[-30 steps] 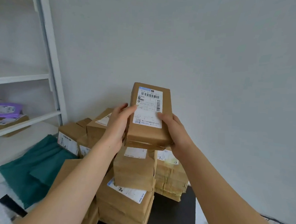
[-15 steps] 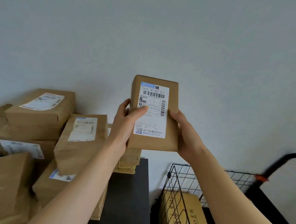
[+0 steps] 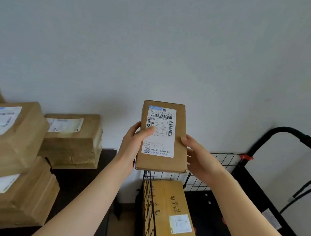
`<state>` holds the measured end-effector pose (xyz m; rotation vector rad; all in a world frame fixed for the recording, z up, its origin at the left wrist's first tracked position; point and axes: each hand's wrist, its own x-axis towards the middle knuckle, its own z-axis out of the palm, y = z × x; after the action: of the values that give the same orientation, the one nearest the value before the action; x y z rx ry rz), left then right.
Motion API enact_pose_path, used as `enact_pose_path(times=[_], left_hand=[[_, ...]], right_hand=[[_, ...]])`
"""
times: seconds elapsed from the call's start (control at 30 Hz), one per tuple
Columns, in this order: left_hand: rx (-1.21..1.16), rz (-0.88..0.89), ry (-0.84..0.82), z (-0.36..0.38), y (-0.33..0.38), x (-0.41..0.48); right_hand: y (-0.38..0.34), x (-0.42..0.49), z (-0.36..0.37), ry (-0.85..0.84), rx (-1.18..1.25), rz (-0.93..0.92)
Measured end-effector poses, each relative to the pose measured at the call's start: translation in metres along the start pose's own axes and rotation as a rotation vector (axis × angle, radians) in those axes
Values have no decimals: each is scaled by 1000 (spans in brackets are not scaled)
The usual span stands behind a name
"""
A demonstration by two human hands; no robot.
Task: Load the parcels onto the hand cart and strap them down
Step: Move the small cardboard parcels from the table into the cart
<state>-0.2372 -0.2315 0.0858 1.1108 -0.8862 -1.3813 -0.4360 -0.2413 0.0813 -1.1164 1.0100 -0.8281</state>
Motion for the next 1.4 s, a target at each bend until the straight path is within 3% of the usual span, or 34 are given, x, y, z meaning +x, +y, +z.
enact_pose_path(times=[0.27,0.53,0.83,0.97,1.13,1.4], left_hand=[[171,-190,21,130,-111,68],[404,-432,37,184,-213,113],[957,-392,-73,196,-339,176],[1265,-294,-210,189,-410,201],[1712,-258,-496,179,-479,224],[2125,-179,-875,176,-538,240]], right_hand=[[56,23,-172,132,112,173],[135,56,-280,240,193,389],[275,108,-354,397,206,565],[340,137,-378,433,223,644],[420,169,-386,426,190,755],[499,212,-373,376,116,801]])
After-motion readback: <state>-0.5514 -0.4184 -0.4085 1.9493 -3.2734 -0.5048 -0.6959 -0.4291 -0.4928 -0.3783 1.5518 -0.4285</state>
